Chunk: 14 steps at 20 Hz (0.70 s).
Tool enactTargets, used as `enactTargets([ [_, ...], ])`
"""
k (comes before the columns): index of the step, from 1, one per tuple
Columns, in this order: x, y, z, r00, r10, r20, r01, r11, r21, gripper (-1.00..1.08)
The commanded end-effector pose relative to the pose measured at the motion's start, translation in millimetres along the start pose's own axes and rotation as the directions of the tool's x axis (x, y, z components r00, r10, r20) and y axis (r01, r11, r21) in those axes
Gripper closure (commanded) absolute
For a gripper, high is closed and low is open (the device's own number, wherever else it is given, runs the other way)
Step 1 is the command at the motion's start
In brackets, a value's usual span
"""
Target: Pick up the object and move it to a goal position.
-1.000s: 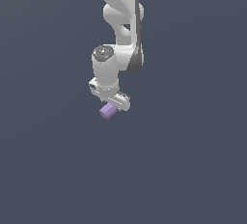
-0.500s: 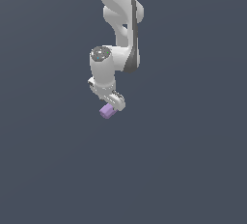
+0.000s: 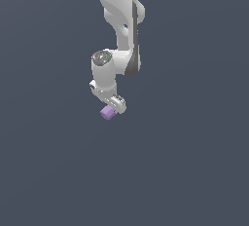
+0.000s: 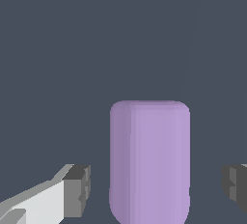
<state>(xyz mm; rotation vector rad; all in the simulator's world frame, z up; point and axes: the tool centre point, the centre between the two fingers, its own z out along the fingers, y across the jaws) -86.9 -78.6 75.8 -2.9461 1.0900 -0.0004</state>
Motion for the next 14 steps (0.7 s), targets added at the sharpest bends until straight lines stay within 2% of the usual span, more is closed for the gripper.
enactTargets([
  [1, -0.6, 0.8, 12.0, 1.000, 0.002, 0.001, -0.002, 1.000, -0.001, -0.92],
  [10, -0.4, 0.7, 36.1, 1.000, 0.004, 0.000, -0.004, 1.000, 0.000, -0.92],
  [11, -0.4, 0.7, 36.1, 1.000, 0.004, 0.000, -0.004, 1.000, 0.000, 1.08],
  [14, -0.4, 0.7, 36.1, 1.000, 0.004, 0.000, -0.004, 1.000, 0.000, 1.08],
])
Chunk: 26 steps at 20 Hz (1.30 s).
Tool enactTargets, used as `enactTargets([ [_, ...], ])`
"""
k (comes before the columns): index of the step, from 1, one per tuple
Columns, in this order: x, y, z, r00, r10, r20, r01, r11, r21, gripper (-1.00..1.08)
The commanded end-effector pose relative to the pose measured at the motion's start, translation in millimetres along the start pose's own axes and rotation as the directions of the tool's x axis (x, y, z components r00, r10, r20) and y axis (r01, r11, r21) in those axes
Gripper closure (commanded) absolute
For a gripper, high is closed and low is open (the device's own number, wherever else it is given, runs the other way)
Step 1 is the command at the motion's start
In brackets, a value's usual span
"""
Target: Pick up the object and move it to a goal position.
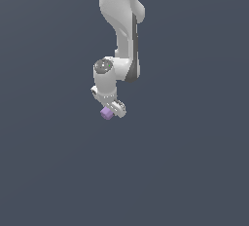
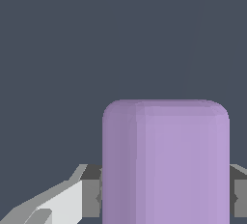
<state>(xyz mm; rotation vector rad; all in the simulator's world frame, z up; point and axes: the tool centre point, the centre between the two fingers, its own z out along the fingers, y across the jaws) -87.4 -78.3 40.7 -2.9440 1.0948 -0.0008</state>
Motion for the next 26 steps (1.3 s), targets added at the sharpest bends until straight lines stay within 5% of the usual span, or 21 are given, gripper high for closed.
enactTargets([
  [1, 0.2, 0.6, 1.0, 1.000, 0.001, 0.000, -0.001, 1.000, -0.001, 1.08],
  [14, -1.6, -0.3, -11.7, 1.000, 0.000, 0.000, 0.000, 1.000, 0.000, 1.08],
  [26, -10.8, -0.5, -88.6, 1.000, 0.001, 0.000, -0.001, 1.000, 0.000, 1.08],
])
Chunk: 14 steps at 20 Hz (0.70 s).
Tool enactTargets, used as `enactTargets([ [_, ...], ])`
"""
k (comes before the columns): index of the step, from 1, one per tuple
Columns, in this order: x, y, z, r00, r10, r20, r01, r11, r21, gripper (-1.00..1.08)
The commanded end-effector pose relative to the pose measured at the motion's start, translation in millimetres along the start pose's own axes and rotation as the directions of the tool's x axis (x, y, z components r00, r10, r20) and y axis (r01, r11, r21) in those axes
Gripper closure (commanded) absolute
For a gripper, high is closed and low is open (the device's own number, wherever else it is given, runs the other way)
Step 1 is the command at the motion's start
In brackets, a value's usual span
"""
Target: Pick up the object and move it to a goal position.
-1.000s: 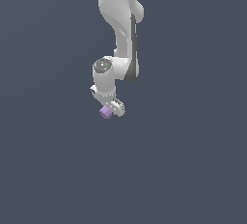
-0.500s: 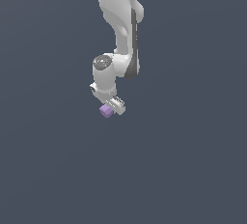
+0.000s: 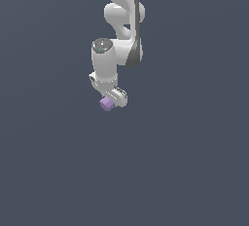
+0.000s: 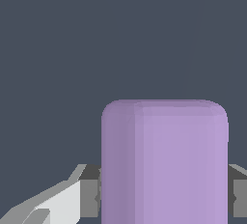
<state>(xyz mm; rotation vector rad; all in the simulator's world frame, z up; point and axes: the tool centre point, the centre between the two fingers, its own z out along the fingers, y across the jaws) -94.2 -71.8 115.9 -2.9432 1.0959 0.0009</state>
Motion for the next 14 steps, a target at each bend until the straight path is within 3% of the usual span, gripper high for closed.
enactTargets([
  [1, -2.6, 0.0, -23.0, 1.000, 0.001, -0.001, -0.001, 1.000, 0.000, 1.08],
  [14, -17.6, -0.7, -159.6, 1.000, 0.002, -0.003, -0.002, 1.000, -0.003, 1.08],
])
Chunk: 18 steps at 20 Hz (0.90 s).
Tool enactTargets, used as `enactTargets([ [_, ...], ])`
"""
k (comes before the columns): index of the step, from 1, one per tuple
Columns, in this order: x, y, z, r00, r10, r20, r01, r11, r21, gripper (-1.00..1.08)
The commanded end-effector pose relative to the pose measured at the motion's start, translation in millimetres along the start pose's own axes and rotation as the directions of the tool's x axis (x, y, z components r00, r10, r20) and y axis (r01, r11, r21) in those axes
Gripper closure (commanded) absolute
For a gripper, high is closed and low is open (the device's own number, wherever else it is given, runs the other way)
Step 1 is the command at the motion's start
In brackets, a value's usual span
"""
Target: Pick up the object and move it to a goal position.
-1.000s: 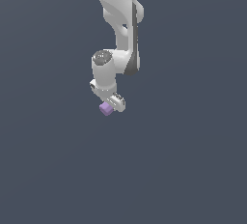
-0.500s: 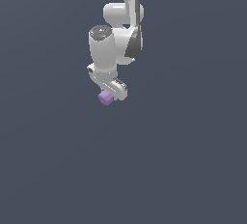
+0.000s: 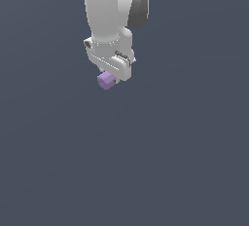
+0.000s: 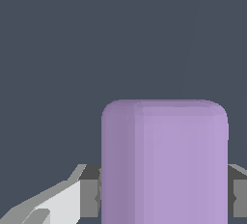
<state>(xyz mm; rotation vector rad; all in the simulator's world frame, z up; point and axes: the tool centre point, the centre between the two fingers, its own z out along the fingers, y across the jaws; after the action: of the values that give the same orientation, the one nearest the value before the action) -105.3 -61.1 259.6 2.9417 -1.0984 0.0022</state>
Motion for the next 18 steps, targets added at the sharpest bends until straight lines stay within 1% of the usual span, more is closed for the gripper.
enactTargets([
  [1, -3.2, 0.2, -26.1, 1.000, 0.000, 0.000, 0.000, 1.000, -0.001, 1.08],
  [14, -15.9, -3.5, -157.6, 1.000, -0.001, 0.001, 0.001, 1.000, 0.000, 1.08],
  [18, -18.5, -5.2, -191.8, 1.000, -0.001, 0.001, 0.001, 1.000, 0.000, 1.08],
])
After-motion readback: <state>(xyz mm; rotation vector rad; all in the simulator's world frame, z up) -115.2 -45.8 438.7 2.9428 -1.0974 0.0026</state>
